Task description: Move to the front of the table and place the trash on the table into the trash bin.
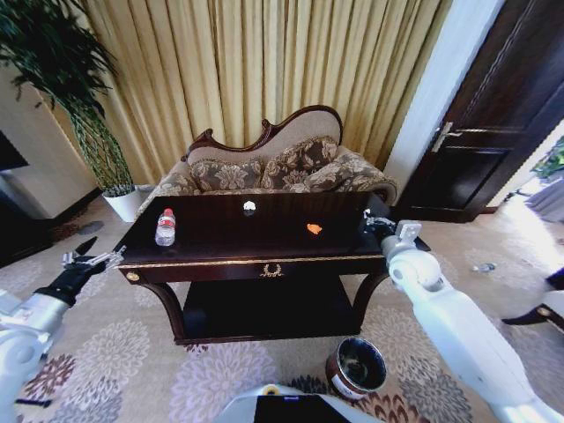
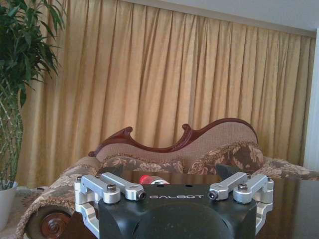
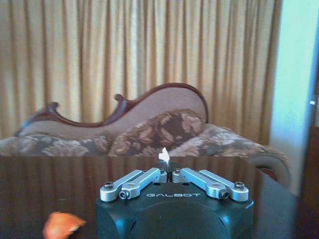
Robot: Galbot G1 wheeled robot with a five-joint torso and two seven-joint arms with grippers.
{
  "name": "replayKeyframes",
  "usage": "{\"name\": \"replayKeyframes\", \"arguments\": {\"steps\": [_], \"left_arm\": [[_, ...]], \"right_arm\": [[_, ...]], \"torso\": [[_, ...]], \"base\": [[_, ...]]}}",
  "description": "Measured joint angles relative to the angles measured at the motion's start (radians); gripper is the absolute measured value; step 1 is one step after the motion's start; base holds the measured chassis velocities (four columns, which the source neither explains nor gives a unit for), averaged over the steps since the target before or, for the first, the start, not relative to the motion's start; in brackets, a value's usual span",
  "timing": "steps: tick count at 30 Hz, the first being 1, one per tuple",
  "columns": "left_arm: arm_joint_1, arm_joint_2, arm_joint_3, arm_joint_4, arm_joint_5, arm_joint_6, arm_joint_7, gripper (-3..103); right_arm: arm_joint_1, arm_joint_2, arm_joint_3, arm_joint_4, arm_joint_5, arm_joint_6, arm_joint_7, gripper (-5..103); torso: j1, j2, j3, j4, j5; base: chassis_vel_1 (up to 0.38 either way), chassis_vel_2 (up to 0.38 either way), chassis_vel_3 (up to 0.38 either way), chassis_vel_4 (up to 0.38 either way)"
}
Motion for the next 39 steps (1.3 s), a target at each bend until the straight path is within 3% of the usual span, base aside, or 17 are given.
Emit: {"name": "replayKeyframes", "arguments": {"steps": [9, 23, 39], "left_arm": [[-0.005, 0.009, 0.002, 0.002, -0.001, 0.000, -0.004, 100], [-0.009, 0.010, 0.007, -0.003, 0.003, 0.003, -0.009, 100], [-0.007, 0.012, 0.002, -0.006, 0.002, 0.003, -0.009, 100]], "right_arm": [[-0.072, 0.035, -0.012, 0.115, -0.029, 0.008, -0.018, 1], [-0.095, 0.060, -0.010, 0.122, -0.054, 0.007, -0.016, 1], [-0.102, 0.065, -0.009, 0.123, -0.064, 0.007, -0.015, 1]], "torso": [[0.000, 0.000, 0.000, 0.0000, 0.0000], [0.000, 0.000, 0.000, -0.0001, 0.0001], [0.000, 0.000, 0.000, 0.0000, 0.0001]], "base": [[0.000, 0.000, 0.000, 0.000], [0.025, -0.019, -0.019, 0.026], [0.138, -0.139, -0.141, 0.140]]}}
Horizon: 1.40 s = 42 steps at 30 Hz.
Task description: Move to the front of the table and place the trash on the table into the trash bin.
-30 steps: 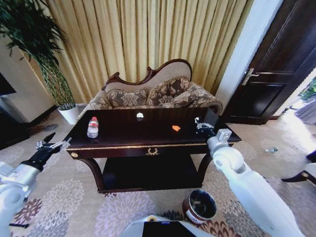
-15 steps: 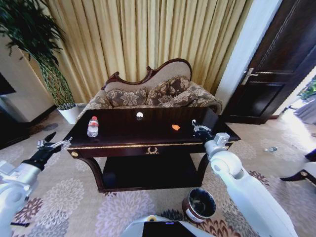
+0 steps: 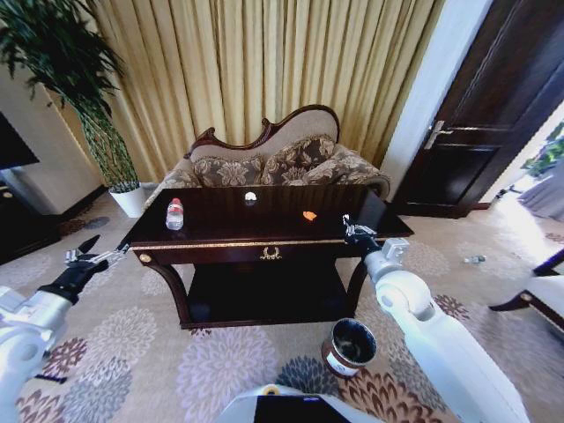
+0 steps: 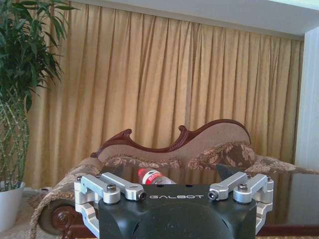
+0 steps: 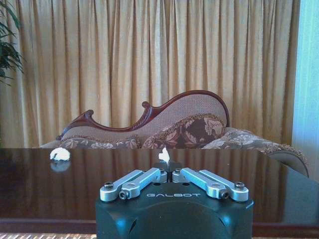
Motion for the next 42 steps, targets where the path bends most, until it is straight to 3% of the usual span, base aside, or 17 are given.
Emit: {"name": "replayKeyframes", "arguments": {"steps": [12, 20, 40, 42], "left_arm": [[0.005, -0.001, -0.001, -0.001, 0.000, -0.003, 0.002, 100], [0.005, -0.001, 0.000, -0.001, 0.001, -0.010, 0.004, 100], [0.016, -0.034, -0.023, 0.007, 0.001, -0.029, 0.021, 100], [0.015, -0.042, -0.022, 0.008, 0.002, -0.029, 0.020, 100]], "right_arm": [[-0.044, 0.027, 0.002, -0.008, -0.054, 0.018, -0.012, 1], [-0.097, 0.067, 0.003, -0.081, -0.157, 0.071, -0.047, 1], [-0.165, 0.191, 0.048, -0.552, -0.441, 0.187, -0.165, 1], [-0.162, 0.223, 0.060, -0.625, -0.508, 0.218, -0.188, 1]], "torso": [[0.000, 0.000, 0.000, -0.0001, 0.0000], [0.000, 0.000, 0.000, 0.0002, -0.0001], [0.000, 0.000, 0.000, -0.0002, 0.0000], [0.000, 0.000, 0.000, -0.0001, 0.0000]], "base": [[0.124, -0.127, -0.122, 0.122], [0.033, -0.042, -0.042, 0.048], [0.000, 0.000, 0.000, 0.000], [0.000, 0.000, 0.000, 0.000]]}}
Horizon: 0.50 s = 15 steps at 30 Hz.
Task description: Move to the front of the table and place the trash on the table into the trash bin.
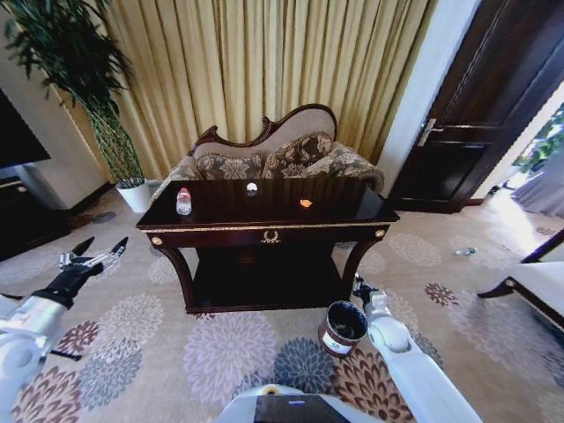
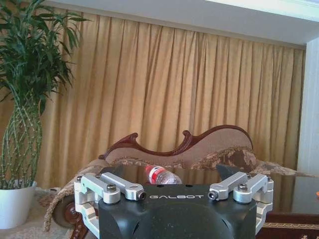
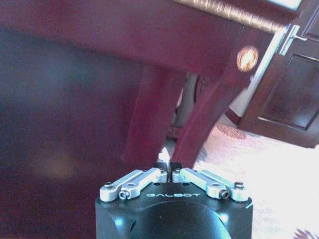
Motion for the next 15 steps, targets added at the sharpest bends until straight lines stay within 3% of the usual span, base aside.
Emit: {"name": "replayKeyframes", "arguments": {"steps": [6, 8, 10, 15], "left_arm": [[0.011, -0.008, -0.010, -0.004, 0.000, 0.000, 0.000, 100], [0.013, -0.008, -0.012, -0.004, 0.000, 0.000, 0.000, 100], [0.017, -0.010, -0.017, -0.006, -0.001, 0.001, 0.001, 100], [0.019, -0.009, -0.020, -0.008, -0.002, 0.001, 0.002, 100]], "right_arm": [[0.008, 0.040, 0.019, -0.088, -0.101, 0.036, -0.039, -2], [0.008, 0.043, 0.019, -0.092, -0.106, 0.039, -0.040, 1], [0.008, 0.046, 0.018, -0.095, -0.114, 0.044, -0.040, 12], [0.006, 0.046, 0.015, -0.084, -0.124, 0.047, -0.041, 28]], "torso": [[0.000, 0.000, 0.000, 0.0000, 0.0001], [0.000, 0.000, 0.000, 0.0000, 0.0001], [0.000, 0.000, 0.000, 0.0001, 0.0000], [0.000, 0.000, 0.000, 0.0001, -0.0001]], "base": [[0.000, 0.000, 0.000, 0.000], [0.000, 0.000, 0.000, 0.000], [0.000, 0.000, 0.000, 0.000], [0.000, 0.000, 0.000, 0.000]]}}
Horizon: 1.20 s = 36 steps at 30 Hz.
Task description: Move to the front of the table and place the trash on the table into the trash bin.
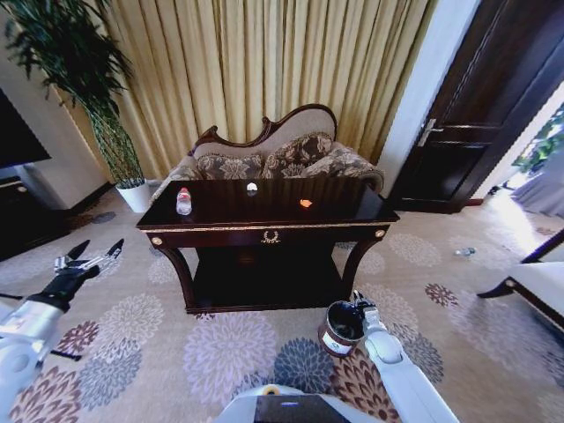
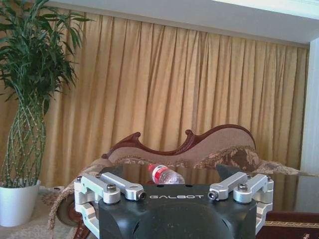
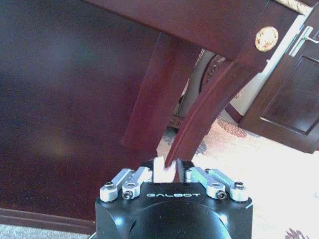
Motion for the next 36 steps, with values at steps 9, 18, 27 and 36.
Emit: {"name": "replayKeyframes", "arguments": {"steps": [9, 18, 27, 36], "left_arm": [[-0.002, 0.003, 0.000, -0.005, -0.003, -0.001, -0.002, 100], [0.001, -0.001, -0.005, -0.013, -0.008, -0.002, -0.003, 100], [0.004, -0.005, -0.009, -0.029, -0.017, -0.002, -0.002, 100], [0.024, -0.008, -0.038, -0.047, -0.045, -0.002, -0.003, 100]], "right_arm": [[-0.008, -0.002, -0.004, 0.036, 0.007, 0.000, 0.026, 56], [-0.036, -0.041, -0.013, 0.250, 0.116, -0.033, 0.057, 94], [-0.047, -0.090, -0.045, 0.525, 0.307, -0.130, 0.134, 100], [-0.016, -0.121, -0.058, 0.752, 0.556, -0.222, 0.233, 100]], "torso": [[0.000, 0.000, 0.000, -0.0001, 0.0000], [0.000, 0.000, 0.000, -0.0001, 0.0000], [0.000, 0.000, 0.000, -0.0002, -0.0001], [0.000, 0.000, 0.000, 0.0000, -0.0001]], "base": [[0.000, 0.000, 0.000, 0.000], [0.000, 0.000, 0.000, 0.000], [0.000, 0.000, 0.000, 0.000], [0.000, 0.000, 0.000, 0.000]]}}
